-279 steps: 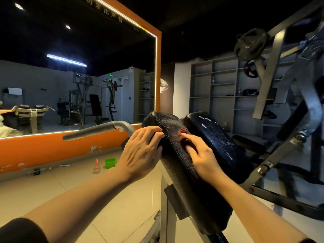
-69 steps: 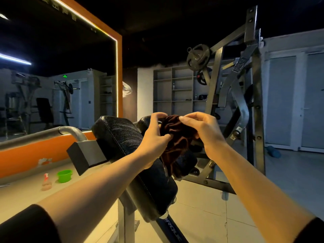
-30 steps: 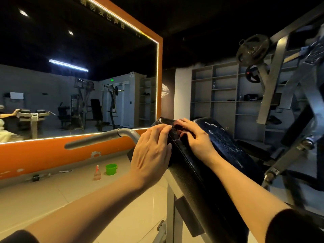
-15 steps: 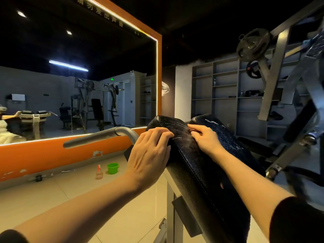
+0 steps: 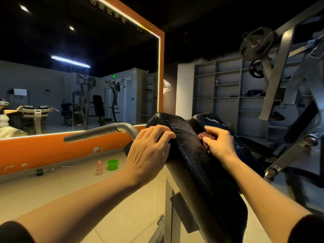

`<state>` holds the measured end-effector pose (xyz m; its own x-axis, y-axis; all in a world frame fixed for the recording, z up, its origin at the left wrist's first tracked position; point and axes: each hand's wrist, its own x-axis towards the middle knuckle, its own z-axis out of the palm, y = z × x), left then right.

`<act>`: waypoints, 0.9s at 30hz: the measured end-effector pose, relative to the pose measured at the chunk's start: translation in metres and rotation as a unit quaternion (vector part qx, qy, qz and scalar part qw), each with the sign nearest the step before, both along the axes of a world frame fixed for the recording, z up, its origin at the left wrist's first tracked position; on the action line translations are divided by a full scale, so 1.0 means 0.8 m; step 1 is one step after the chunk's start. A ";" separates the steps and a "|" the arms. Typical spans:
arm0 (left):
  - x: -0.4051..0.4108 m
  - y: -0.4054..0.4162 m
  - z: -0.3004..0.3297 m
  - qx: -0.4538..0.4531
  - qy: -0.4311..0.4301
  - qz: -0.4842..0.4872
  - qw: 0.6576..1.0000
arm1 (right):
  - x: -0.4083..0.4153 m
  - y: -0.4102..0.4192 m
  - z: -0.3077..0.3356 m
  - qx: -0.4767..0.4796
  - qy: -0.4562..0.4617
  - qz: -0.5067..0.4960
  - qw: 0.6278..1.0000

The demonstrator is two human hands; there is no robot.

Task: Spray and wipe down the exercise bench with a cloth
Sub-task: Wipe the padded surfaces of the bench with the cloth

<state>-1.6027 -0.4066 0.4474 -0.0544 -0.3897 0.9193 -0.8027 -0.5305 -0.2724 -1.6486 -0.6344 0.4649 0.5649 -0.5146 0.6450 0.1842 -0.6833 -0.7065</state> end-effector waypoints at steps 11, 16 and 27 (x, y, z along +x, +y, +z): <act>-0.004 0.001 -0.001 -0.008 0.005 -0.001 1.000 | -0.023 0.046 -0.008 -0.129 0.028 0.105 0.986; -0.004 0.000 0.000 -0.009 0.006 0.004 1.000 | -0.038 0.042 0.002 -0.112 -0.062 -0.005 0.992; -0.003 -0.001 -0.004 -0.007 0.013 0.005 1.000 | -0.025 -0.006 -0.031 -0.145 0.073 -0.101 0.982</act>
<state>-1.6052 -0.4076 0.4442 -0.0270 -0.3781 0.9254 -0.8037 -0.5422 -0.2450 -1.6690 -0.6390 0.4397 0.5667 -0.4327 0.7011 -0.0642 -0.8716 -0.4860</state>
